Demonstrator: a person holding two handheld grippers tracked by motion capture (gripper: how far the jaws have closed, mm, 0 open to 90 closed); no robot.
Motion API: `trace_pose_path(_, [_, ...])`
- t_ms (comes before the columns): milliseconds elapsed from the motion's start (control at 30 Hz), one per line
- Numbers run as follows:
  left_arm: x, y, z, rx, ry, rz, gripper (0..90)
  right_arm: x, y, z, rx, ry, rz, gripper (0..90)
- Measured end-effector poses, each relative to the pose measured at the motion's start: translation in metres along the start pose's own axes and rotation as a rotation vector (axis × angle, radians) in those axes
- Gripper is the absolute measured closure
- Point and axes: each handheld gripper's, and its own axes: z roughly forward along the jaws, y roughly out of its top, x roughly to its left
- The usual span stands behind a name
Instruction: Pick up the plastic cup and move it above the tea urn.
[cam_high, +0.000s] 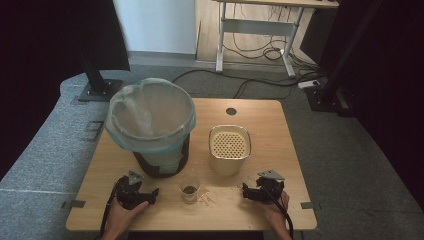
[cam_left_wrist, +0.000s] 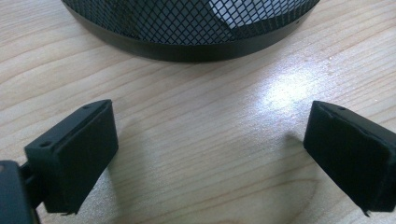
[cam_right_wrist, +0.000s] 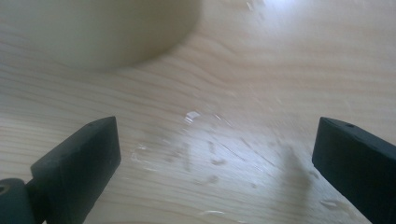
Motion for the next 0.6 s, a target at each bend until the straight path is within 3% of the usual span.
trace_pose_path(100, [0.000, 0.000, -0.001, -0.005, 0.004, -0.005, 4.3, 0.010, 0.003, -0.011, -0.065, 0.053, -0.024, 0.8])
trace_pose_path(200, [0.000, -0.001, -0.002, -0.010, 0.008, -0.010, 6.7, 0.018, 0.003, -0.016, -0.085, 0.083, -0.037, 0.8])
trace_pose_path(233, [0.000, -0.002, -0.002, -0.011, 0.011, -0.009, 7.1, 0.027, 0.003, -0.019, -0.098, 0.138, -0.040, 1.5])
trace_pose_path(267, [0.000, -0.002, -0.002, -0.011, 0.011, -0.009, 7.1, 0.027, 0.003, -0.019, -0.098, 0.138, -0.040, 1.5])
trace_pose_path(400, [0.000, -0.002, -0.002, -0.013, 0.013, -0.009, 7.1, 0.052, 0.001, -0.024, -0.133, 0.229, -0.084, 4.4])
trace_pose_path(433, [0.000, -0.002, -0.002, -0.011, 0.012, -0.010, 7.1, 0.067, 0.000, -0.027, -0.149, 0.269, -0.116, 5.2])
trace_pose_path(467, [0.000, -0.002, -0.002, -0.011, 0.012, -0.010, 7.1, 0.067, 0.000, -0.027, -0.149, 0.269, -0.116, 5.2])
trace_pose_path(500, [0.000, -0.002, -0.002, -0.011, 0.012, -0.009, 7.1, 0.081, 0.000, -0.029, -0.160, 0.318, -0.135, 5.8])
trace_pose_path(567, [0.000, -0.002, -0.002, -0.011, 0.012, -0.010, 7.1, 0.095, 0.000, -0.029, -0.164, 0.359, -0.166, 6.2])
trace_pose_path(600, [0.000, -0.002, -0.002, -0.011, 0.012, -0.010, 7.1, 0.095, 0.000, -0.029, -0.164, 0.359, -0.166, 6.2])
